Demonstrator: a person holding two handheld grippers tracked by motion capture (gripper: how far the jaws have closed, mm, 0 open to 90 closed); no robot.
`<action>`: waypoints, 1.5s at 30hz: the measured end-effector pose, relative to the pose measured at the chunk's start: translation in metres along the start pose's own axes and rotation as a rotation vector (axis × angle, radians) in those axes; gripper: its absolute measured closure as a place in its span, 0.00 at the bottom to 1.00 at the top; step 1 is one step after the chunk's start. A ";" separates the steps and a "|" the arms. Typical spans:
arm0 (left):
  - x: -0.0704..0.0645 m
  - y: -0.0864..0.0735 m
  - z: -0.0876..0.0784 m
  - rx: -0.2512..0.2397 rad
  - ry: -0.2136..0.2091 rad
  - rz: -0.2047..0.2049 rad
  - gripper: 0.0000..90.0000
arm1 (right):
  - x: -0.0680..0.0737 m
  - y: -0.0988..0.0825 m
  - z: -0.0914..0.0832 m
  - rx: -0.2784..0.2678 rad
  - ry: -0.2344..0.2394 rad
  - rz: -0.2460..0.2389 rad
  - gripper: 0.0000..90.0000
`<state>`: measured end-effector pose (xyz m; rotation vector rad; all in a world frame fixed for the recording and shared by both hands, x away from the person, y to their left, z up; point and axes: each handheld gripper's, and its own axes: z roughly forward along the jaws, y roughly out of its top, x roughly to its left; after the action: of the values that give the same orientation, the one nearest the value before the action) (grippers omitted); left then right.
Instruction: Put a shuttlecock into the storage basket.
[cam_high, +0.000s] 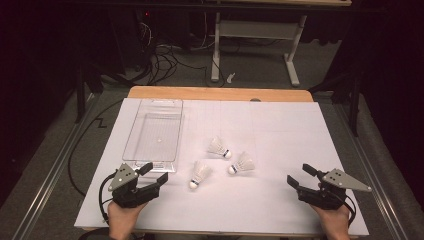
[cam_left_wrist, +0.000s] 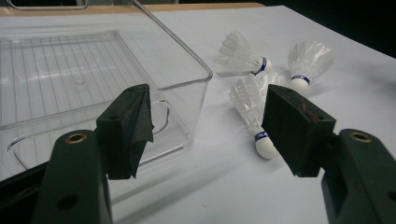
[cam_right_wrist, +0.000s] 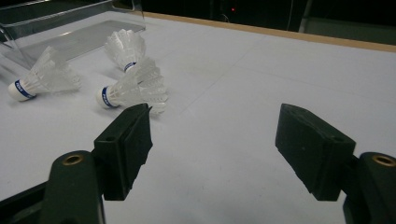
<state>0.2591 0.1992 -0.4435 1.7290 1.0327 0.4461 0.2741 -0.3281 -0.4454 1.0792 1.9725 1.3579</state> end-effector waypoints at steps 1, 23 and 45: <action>0.000 0.000 0.000 -0.001 -0.001 0.001 0.38 | 0.000 0.000 0.000 -0.001 0.000 0.001 0.31; -0.003 0.001 0.004 0.006 -0.018 0.002 0.38 | -0.002 0.000 0.001 0.006 0.011 0.022 0.31; -0.011 0.004 0.012 0.046 -0.045 0.035 0.38 | -0.002 -0.001 0.001 0.004 0.010 0.045 0.31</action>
<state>0.2635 0.1832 -0.4427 1.7928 0.9887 0.4071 0.2757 -0.3294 -0.4464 1.1268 1.9700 1.3855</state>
